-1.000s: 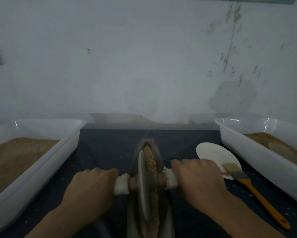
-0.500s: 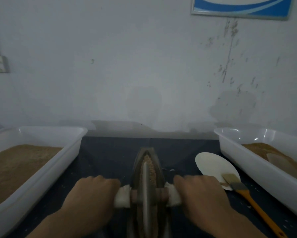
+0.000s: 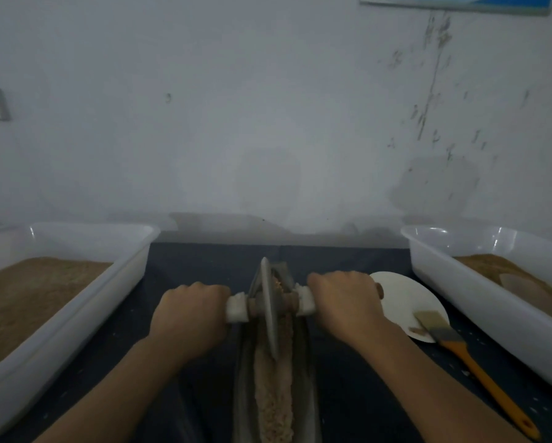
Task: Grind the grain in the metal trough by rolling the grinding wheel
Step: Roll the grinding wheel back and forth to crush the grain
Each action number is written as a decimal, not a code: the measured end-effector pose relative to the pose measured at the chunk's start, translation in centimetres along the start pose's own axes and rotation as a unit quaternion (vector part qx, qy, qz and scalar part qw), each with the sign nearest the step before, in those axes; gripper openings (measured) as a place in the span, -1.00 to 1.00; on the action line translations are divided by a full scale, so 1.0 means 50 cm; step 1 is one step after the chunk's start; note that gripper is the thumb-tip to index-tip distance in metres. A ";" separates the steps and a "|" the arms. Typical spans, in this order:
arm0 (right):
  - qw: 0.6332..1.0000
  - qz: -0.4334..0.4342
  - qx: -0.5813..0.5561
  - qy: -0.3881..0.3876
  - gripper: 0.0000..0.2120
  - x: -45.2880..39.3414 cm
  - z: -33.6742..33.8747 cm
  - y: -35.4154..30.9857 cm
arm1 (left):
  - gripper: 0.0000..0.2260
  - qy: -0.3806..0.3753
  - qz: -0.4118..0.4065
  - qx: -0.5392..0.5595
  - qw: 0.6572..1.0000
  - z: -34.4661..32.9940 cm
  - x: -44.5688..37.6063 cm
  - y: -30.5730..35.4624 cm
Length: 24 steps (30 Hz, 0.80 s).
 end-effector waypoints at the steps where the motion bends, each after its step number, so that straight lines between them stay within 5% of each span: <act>1: 1.000 0.000 -0.002 0.001 -0.88 -0.004 -0.006 0.003 | -0.80 0.004 -0.001 -0.005 1.000 -0.005 -0.005 -0.001; 6: 1.000 -0.016 -0.023 -0.008 -0.88 0.018 -0.014 0.003 | -0.77 0.020 -0.026 -0.042 0.999 0.014 -0.003 0.004; 15: 0.992 0.059 -0.084 -0.080 -0.76 0.162 0.068 -0.020 | -0.76 -0.097 -0.092 0.002 0.991 0.089 0.125 -0.017; 24: 0.997 -0.005 -0.064 -0.044 -0.83 0.069 0.009 -0.005 | -0.82 -0.010 -0.048 -0.049 0.998 0.041 0.040 0.006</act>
Point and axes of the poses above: each hand's wrist, its own x-axis away from the middle knuckle, its own z-axis out of the back of the hand, y = z × x, the point moved 1 cm from there along -x, towards the middle knuckle, and after that the axes turned 13 degrees about -x, right-handed, at the moved point
